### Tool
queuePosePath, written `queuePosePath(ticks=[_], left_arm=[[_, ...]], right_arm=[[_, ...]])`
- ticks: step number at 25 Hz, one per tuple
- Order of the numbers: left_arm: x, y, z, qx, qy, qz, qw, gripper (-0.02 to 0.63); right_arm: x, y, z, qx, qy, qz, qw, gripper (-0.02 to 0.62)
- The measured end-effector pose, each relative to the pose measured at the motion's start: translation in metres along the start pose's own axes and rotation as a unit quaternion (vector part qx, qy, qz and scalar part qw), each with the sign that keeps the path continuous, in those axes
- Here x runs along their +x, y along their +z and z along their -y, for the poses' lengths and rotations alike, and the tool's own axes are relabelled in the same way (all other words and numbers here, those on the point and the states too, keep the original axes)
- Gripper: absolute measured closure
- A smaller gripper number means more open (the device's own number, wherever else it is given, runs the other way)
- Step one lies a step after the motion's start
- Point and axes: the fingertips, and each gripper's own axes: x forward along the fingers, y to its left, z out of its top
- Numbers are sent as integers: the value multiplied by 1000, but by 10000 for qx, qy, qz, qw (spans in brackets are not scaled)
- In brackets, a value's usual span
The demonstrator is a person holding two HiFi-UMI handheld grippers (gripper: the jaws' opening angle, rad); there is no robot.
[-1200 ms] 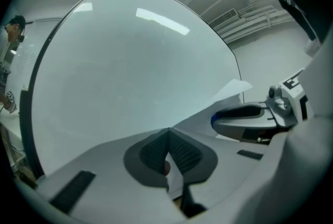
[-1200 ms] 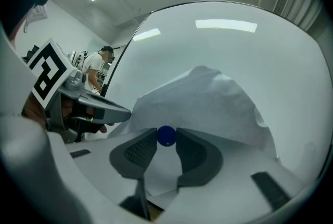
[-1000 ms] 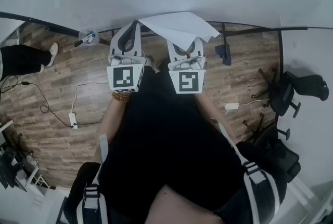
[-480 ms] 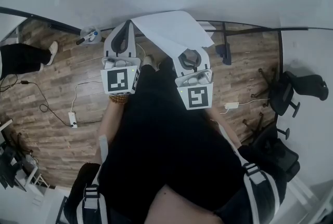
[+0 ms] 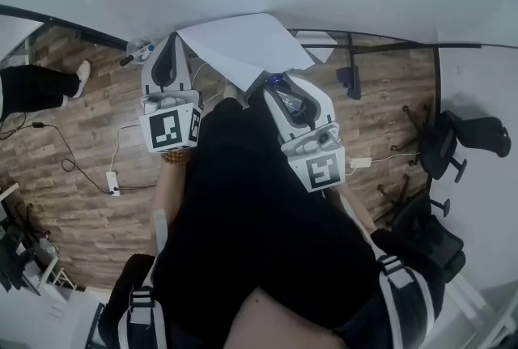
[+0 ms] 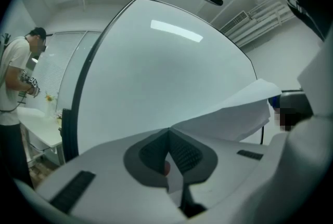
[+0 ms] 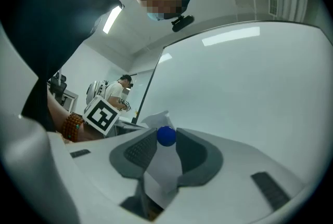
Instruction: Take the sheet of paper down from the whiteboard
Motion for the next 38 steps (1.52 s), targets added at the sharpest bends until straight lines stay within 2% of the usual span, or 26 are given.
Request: queuePosePath(ticks=[9, 14, 18, 25, 28, 38], left_arm=[[-12, 0, -33, 170, 417, 36, 9990, 600], [-13, 13, -15, 411, 227, 187, 9987, 600], [-9, 17, 5, 661, 40, 266, 9974, 600], [-3, 16, 19, 550, -70, 183, 9983, 600], [0, 19, 23, 431, -90, 217, 9988, 600], [4, 20, 26, 411, -140, 239, 9988, 600]], right_arm=[[1, 20, 20, 129, -204, 398, 9989, 482], [29, 16, 23, 504, -209, 331, 9980, 482], [54, 7, 31, 716, -381, 285, 9963, 482], [73, -3, 40, 932, -560, 128, 9940, 483], [74, -7, 41, 893, -582, 76, 9943, 483], [77, -12, 44, 887, -605, -23, 9942, 485]])
